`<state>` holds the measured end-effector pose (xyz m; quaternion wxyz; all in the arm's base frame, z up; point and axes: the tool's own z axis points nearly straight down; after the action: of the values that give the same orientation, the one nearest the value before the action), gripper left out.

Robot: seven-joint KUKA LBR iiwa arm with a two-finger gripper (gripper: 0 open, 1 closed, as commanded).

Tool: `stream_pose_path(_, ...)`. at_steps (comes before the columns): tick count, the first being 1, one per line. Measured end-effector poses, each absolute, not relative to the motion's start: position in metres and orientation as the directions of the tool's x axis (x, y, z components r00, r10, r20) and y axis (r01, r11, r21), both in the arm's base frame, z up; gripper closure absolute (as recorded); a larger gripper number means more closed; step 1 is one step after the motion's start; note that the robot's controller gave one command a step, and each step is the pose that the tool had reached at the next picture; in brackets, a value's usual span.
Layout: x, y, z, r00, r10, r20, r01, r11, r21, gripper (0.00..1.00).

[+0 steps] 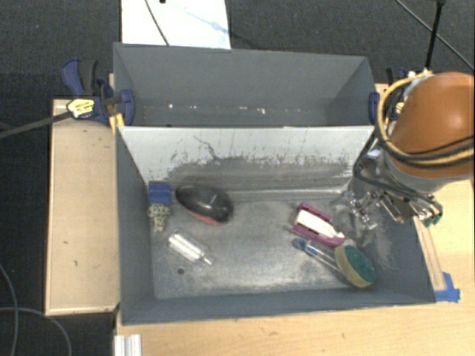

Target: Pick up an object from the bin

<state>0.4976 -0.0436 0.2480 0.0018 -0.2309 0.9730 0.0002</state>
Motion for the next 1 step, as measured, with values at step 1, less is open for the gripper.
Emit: stream_pose_path(1, 0.4976, -0.0436, 0.2480, -0.894, -0.448, -0.003, -0.448, 0.894, 0.000, 1.00)
